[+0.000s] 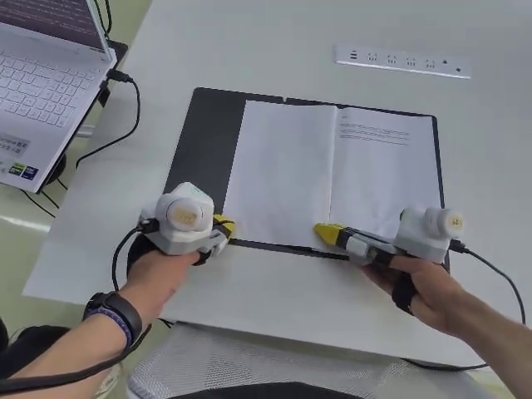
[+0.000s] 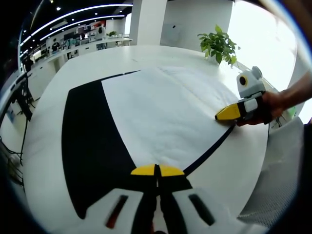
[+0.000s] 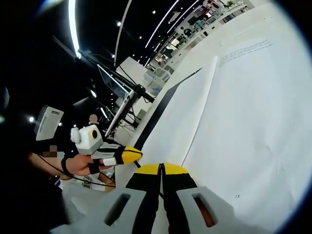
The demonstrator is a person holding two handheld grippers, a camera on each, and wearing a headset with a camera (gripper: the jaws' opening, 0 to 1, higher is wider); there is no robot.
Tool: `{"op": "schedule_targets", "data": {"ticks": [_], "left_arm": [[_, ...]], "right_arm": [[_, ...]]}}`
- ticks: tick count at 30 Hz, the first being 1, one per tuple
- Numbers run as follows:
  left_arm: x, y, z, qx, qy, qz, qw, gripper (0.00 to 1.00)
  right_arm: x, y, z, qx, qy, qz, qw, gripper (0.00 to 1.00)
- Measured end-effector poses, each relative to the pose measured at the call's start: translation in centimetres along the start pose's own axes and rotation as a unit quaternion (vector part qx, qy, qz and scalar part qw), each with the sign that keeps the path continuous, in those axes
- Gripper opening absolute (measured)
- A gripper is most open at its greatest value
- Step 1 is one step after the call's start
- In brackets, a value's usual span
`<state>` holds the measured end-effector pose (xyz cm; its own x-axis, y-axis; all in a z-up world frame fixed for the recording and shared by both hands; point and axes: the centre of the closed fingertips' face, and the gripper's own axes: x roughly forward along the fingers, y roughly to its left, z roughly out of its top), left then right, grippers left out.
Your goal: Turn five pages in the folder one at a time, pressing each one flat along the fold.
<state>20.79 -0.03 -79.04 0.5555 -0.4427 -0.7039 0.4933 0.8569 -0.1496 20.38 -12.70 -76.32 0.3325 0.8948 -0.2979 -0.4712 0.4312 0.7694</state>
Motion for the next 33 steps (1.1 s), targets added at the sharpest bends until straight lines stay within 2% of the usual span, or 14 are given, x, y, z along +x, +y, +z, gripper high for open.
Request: {"op": "schedule_targets", "data": {"ticks": [4,11,19,27,30,33], "left_arm": [[0.1,0.0,0.0,0.003,0.001,-0.001,1.0000,0.00],[0.1,0.0,-0.1,0.002,0.001,0.000,1.0000,0.00],[0.1,-0.1,-0.1,0.006,0.006,0.000,1.0000,0.00],[0.1,-0.6,-0.1,0.010,0.019,-0.012,0.9997,0.04],[-0.1,-1.0,-0.2,0.011,0.027,-0.020,0.9994,0.09],[-0.4,-1.6,-0.1,0.005,0.027,-0.031,0.9992,0.13]], "right_arm": [[-0.2,0.0,-0.3,0.003,0.000,0.001,1.0000,0.00],[-0.3,-1.0,-0.3,0.003,0.005,-0.002,1.0000,0.00],[-0.4,-1.3,-0.5,0.006,0.006,-0.005,1.0000,0.00],[-0.8,-1.4,-0.6,-0.008,0.023,-0.019,0.9995,0.00],[-1.3,-1.3,-0.4,-0.010,0.023,-0.024,0.9994,0.06],[-1.9,-1.4,0.2,-0.029,0.021,-0.039,0.9986,0.14]]}}
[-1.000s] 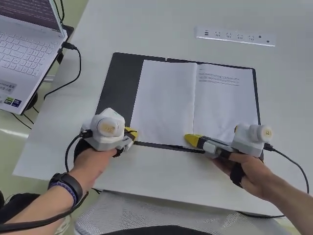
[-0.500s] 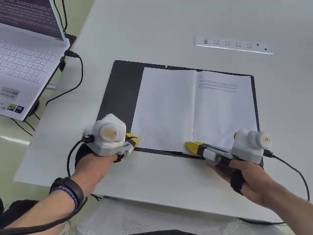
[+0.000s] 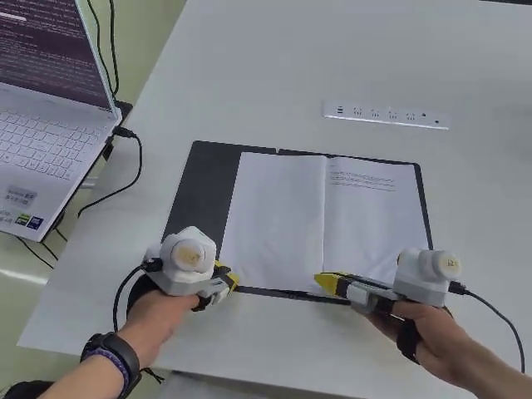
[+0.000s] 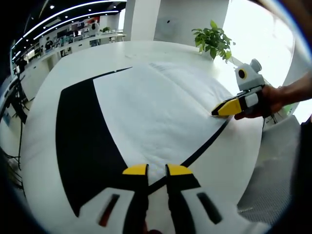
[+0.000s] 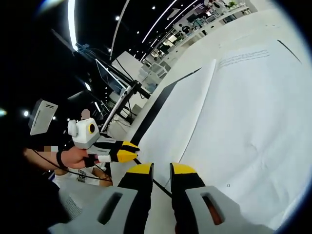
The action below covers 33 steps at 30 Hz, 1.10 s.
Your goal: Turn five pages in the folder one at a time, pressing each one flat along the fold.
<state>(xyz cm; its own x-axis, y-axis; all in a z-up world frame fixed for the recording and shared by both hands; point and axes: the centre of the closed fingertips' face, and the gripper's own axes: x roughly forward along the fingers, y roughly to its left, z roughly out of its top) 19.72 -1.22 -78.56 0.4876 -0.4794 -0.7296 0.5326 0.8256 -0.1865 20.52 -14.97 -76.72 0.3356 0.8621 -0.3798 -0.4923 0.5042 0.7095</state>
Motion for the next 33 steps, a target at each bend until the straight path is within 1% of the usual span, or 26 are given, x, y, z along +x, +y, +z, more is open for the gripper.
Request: {"op": "schedule_targets", "data": {"ticks": [1,4,8,9,12,15,18,20,23,24,25,27,29,30,33], "left_arm": [[-0.1,-0.1,0.0,-0.007,-0.001,-0.003,1.0000,0.15],[-0.4,-0.2,0.2,-0.012,-0.008,-0.003,0.9999,0.17],[-1.0,-0.8,0.9,-0.007,-0.017,-0.003,0.9998,0.19],[-1.2,-1.0,1.2,-0.003,-0.020,-0.003,0.9998,0.20],[-1.6,-1.4,2.1,-0.004,-0.031,-0.004,0.9995,0.21],[-1.8,-1.8,3.0,0.001,-0.040,-0.004,0.9992,0.22],[-2.1,-2.2,3.6,0.005,-0.047,-0.005,0.9989,0.23],[-2.3,-2.4,3.9,0.007,-0.050,-0.005,0.9987,0.23],[-2.7,-2.7,4.5,0.014,-0.055,-0.005,0.9984,0.25],[-3.1,-2.8,4.9,0.017,-0.060,-0.004,0.9980,0.25],[-3.1,-2.8,5.1,0.018,-0.061,-0.004,0.9980,0.26],[-3.5,-2.9,5.7,0.021,-0.065,-0.007,0.9977,0.27],[-4.0,-2.8,6.4,0.028,-0.071,-0.004,0.9971,0.27],[-4.2,-2.8,6.7,0.030,-0.073,-0.003,0.9969,0.28],[-5.3,-2.8,8.2,0.033,-0.090,-0.004,0.9954,0.30]], "right_arm": [[-0.2,0.1,0.2,-0.002,-0.003,0.000,1.0000,0.14],[-0.9,0.0,0.8,-0.009,-0.010,-0.005,0.9999,0.15],[-1.6,-0.4,1.3,-0.010,-0.018,-0.017,0.9996,0.23],[-1.8,-0.6,1.4,-0.013,-0.019,-0.024,0.9995,0.24],[-2.5,-0.7,1.7,-0.021,-0.023,-0.031,0.9990,0.25],[-3.3,-0.7,2.1,-0.035,-0.025,-0.042,0.9982,0.29],[-4.3,-1.0,2.3,-0.056,-0.021,-0.052,0.9968,0.36],[-4.8,-0.9,2.4,-0.065,-0.021,-0.054,0.9962,0.41],[-5.9,-1.1,2.6,-0.079,-0.019,-0.062,0.9948,0.42],[-6.4,-1.2,2.6,-0.082,-0.020,-0.066,0.9943,0.42],[-6.7,-1.2,2.7,-0.083,-0.022,-0.069,0.9939,0.44],[-7.7,-1.1,3.0,-0.085,-0.028,-0.078,0.9929,0.46],[-8.6,-1.1,3.5,-0.088,-0.033,-0.082,0.9922,0.46],[-9.2,-1.1,3.8,-0.095,-0.037,-0.088,0.9909,0.46],[-10.6,-1.3,4.6,-0.102,-0.048,-0.099,0.9887,0.49]]}}
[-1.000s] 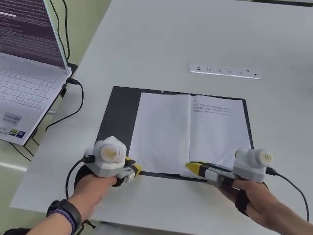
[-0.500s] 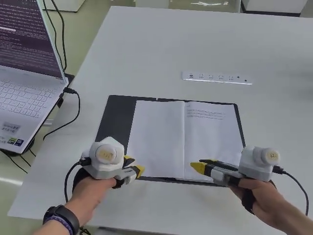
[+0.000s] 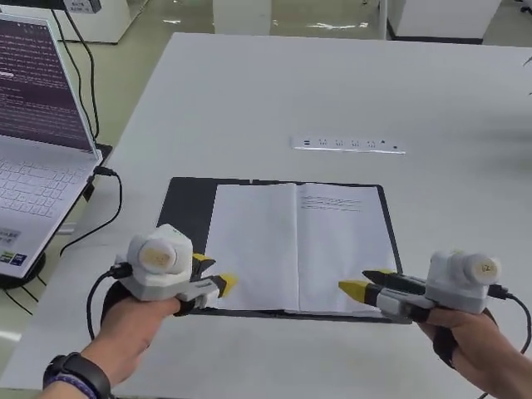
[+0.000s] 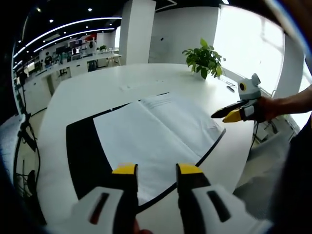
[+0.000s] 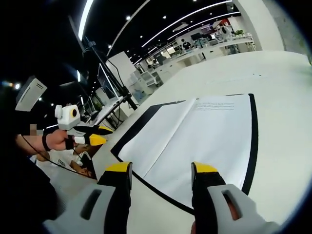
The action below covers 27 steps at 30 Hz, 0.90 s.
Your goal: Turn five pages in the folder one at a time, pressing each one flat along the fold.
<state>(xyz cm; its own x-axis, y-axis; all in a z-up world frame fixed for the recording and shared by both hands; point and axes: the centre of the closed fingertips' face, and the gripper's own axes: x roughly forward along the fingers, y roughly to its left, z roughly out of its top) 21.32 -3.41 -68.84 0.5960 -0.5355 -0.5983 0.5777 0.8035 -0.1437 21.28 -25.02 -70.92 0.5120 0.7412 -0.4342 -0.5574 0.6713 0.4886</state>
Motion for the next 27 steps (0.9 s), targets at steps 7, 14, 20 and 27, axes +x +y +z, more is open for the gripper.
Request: {"op": "schedule_targets", "data": {"ticks": [7,14,20,27], "left_arm": [[-1.5,0.2,2.1,0.015,-0.017,0.009,0.9997,0.36],[-3.1,0.3,3.3,0.024,-0.031,0.009,0.9992,0.46],[-4.5,0.8,3.9,0.019,-0.038,0.017,0.9989,0.54],[-7.0,1.3,4.2,0.006,-0.055,0.039,0.9977,0.60]], "right_arm": [[-2.8,-0.7,1.3,-0.013,-0.022,-0.024,0.9994,0.54],[-5.3,-1.0,2.0,-0.030,-0.033,-0.048,0.9978,0.58],[-7.7,-0.9,3.2,-0.040,-0.054,-0.064,0.9957,0.61],[-9.8,-0.8,3.3,-0.046,-0.063,-0.081,0.9936,0.69]]}}
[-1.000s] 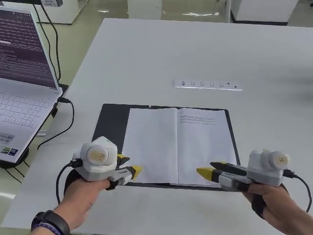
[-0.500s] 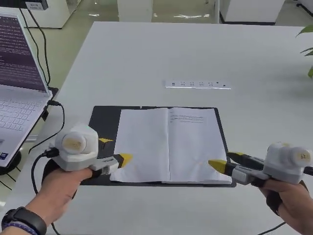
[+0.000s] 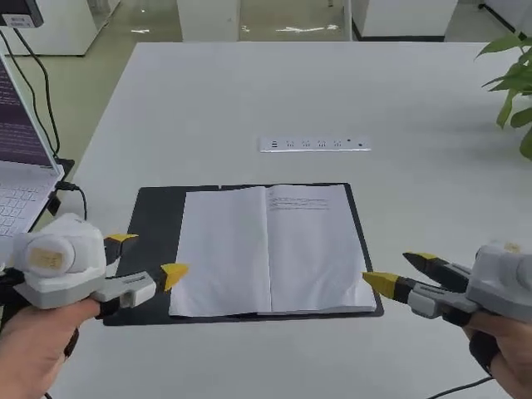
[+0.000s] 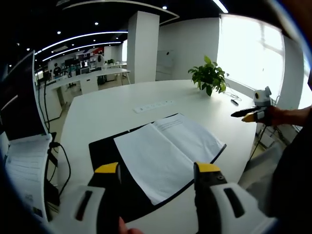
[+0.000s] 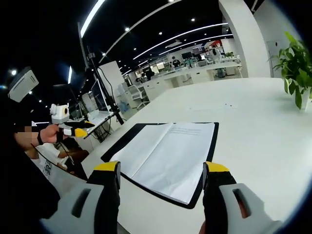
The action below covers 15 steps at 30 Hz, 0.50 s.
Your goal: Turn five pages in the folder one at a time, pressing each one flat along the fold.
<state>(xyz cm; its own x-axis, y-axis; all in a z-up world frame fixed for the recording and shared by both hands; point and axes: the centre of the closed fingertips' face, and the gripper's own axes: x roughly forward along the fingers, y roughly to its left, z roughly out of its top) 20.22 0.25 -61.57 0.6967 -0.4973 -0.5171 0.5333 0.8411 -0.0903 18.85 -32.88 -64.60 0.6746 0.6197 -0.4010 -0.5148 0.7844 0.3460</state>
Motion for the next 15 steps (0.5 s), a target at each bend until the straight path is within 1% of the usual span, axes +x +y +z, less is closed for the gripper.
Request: {"op": "schedule_targets", "data": {"ticks": [3,5,8,12,15], "left_arm": [[-0.8,-0.1,0.1,-0.005,-0.006,0.004,1.0000,0.64],[-1.2,-0.1,0.0,-0.008,-0.006,0.006,0.9999,0.65],[-1.7,-0.3,-0.4,-0.008,-0.002,0.012,0.9999,0.67],[-1.9,-0.7,-1.0,-0.013,0.001,0.013,0.9998,0.67],[-1.8,-0.8,-1.1,-0.014,0.005,0.013,0.9998,0.67]], "right_arm": [[-0.7,0.1,0.0,-0.001,-0.004,-0.004,1.0000,0.70],[-1.1,0.3,-0.1,0.000,-0.007,-0.007,1.0000,0.71],[-1.5,0.6,-0.3,-0.002,-0.006,-0.005,1.0000,0.72],[-1.7,1.5,-0.6,-0.015,0.007,-0.004,0.9999,0.73],[-1.8,1.7,-0.6,-0.018,0.010,-0.004,0.9998,0.73]]}}
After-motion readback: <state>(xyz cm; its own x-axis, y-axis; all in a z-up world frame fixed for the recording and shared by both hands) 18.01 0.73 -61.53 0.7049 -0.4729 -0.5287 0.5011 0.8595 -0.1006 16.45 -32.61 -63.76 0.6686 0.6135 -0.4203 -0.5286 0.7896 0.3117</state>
